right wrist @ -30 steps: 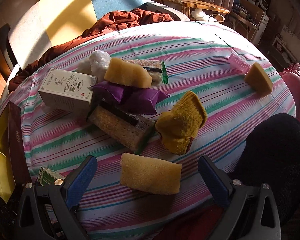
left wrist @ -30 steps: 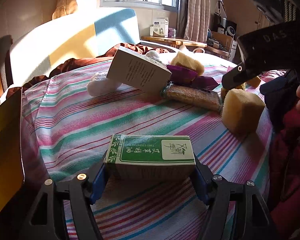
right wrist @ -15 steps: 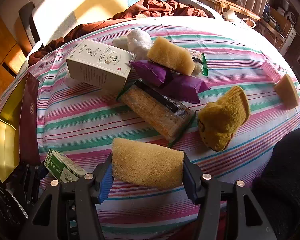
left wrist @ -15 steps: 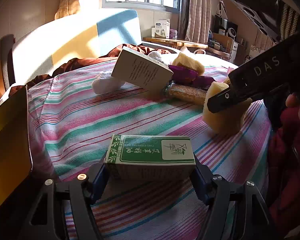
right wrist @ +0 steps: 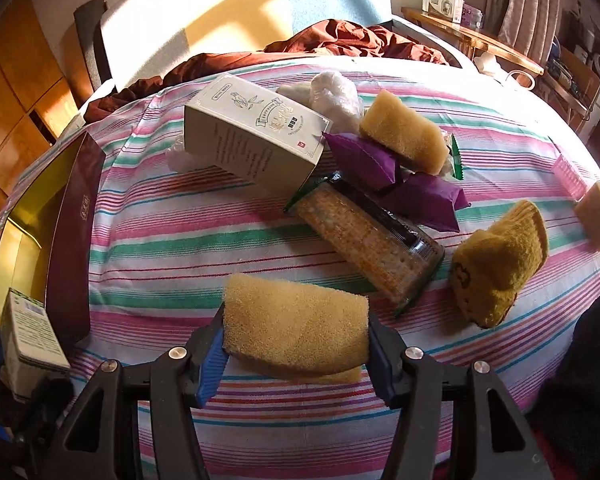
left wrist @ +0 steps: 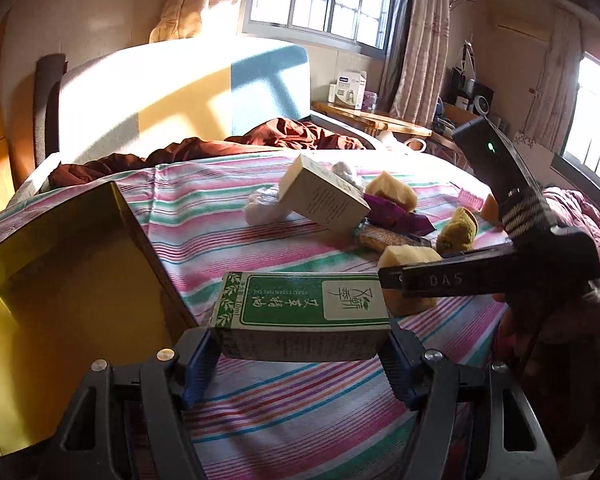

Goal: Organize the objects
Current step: 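Carry the green box into the gold tray and open the left tool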

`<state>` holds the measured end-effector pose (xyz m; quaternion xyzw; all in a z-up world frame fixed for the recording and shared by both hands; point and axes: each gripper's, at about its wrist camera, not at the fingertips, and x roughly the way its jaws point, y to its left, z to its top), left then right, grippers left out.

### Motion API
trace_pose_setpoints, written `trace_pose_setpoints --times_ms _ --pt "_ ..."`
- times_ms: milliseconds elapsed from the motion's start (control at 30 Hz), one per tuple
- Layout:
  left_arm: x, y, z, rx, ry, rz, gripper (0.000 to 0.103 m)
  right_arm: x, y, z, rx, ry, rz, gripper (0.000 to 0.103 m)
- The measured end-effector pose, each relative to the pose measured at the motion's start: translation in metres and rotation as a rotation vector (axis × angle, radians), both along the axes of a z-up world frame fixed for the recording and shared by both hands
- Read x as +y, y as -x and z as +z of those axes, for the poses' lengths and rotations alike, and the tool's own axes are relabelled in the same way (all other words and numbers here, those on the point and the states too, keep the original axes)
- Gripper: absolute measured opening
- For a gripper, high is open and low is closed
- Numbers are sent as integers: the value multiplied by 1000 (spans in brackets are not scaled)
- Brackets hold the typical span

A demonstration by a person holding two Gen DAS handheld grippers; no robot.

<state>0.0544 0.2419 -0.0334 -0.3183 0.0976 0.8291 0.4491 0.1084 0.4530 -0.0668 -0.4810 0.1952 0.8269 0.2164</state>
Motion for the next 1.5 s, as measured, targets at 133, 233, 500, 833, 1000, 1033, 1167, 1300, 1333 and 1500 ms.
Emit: trace_pose_setpoints --times_ms 133,233,500,833,1000,1033,1167,1300,1333,1500 --pt "-47 42 28 -30 -34 159 71 -1 3 0 0 -9 7 60" --pt "-83 81 34 -29 14 307 72 -2 3 0 -1 -16 10 60" --pt "-145 173 6 -119 137 551 72 -1 4 -1 -6 -28 13 60" --pt "-145 254 -21 -222 210 640 73 -4 7 -2 -13 -42 18 60" --pt "-145 269 -22 -221 225 672 80 -5 7 -2 -16 -49 21 60" --pt "-146 272 -21 -224 221 682 84 -5 7 -2 -16 -50 21 60" --pt "-156 270 -12 -226 187 713 98 -4 7 -2 -18 -53 19 60" --pt "-163 245 2 -184 163 696 100 -5 7 -3 -22 -61 22 60" --pt "-165 236 6 -165 155 695 101 -5 7 -3 -23 -64 23 60" --pt "-177 186 19 -118 98 672 103 -8 8 -3 -28 -81 31 60"
